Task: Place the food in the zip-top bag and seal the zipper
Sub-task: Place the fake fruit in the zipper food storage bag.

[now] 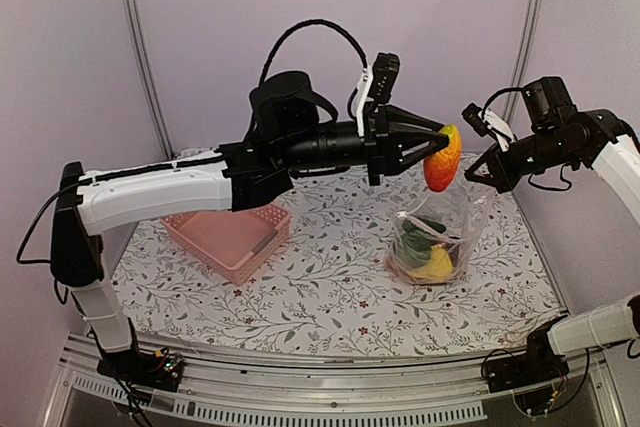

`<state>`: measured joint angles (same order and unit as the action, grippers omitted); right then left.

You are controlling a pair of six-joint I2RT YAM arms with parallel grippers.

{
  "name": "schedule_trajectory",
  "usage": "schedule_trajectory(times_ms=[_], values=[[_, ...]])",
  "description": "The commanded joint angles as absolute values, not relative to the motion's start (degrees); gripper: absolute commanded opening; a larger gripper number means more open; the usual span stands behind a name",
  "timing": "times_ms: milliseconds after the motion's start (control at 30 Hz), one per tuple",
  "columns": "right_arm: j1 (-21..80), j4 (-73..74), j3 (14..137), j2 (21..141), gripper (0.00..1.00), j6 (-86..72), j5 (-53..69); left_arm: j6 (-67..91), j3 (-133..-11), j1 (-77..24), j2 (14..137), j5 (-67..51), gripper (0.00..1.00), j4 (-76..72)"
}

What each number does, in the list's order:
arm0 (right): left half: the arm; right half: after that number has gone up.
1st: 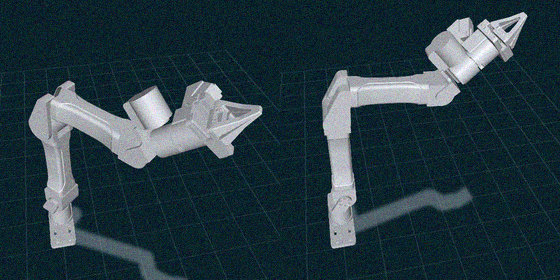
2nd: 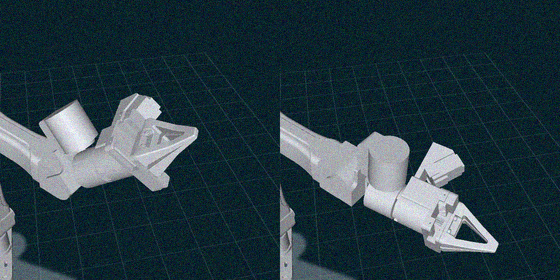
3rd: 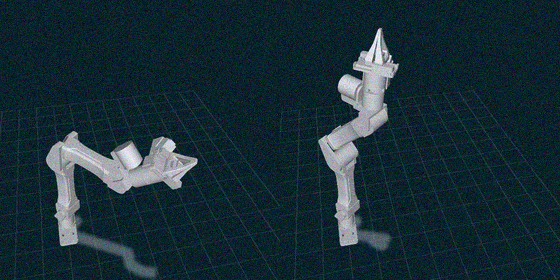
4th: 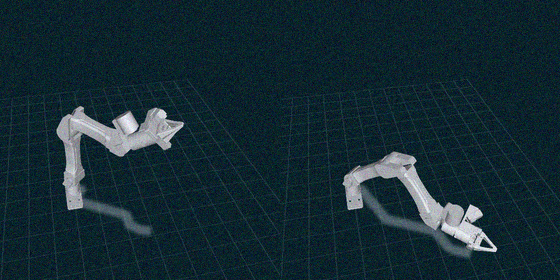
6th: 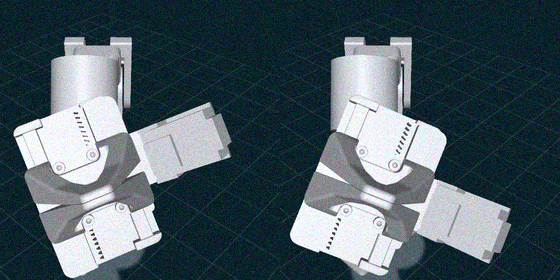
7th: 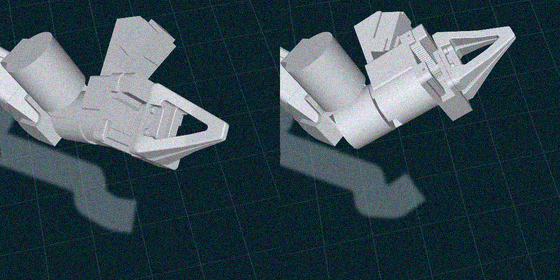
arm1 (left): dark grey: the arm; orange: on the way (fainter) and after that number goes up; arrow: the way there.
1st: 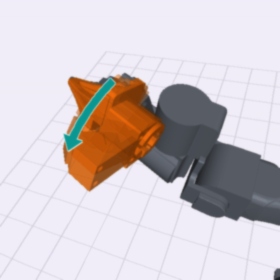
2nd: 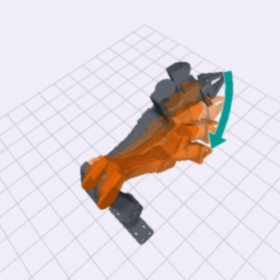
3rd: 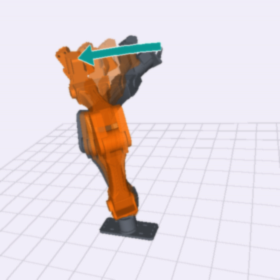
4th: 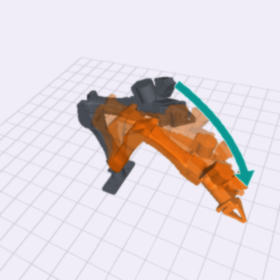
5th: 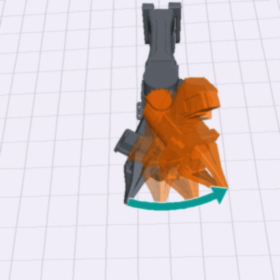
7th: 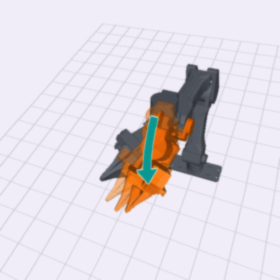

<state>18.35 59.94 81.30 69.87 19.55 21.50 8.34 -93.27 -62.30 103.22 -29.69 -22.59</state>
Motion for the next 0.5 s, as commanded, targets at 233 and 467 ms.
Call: schedule_trajectory(times_ms=[233, 467], values=[[18.1, 60.7, 81.7, 70.4, 0.00, 19.8, 20.6, 3.4, -99.2, -64.9, 114.7, -27.6, 0.02, -23.2], [18.1, 60.9, 81.9, 70.5, 0.00, 19.9, 20.4, -3.1, -107.6, -64.2, 120.5, -23.7, 0.56, -12.8]])
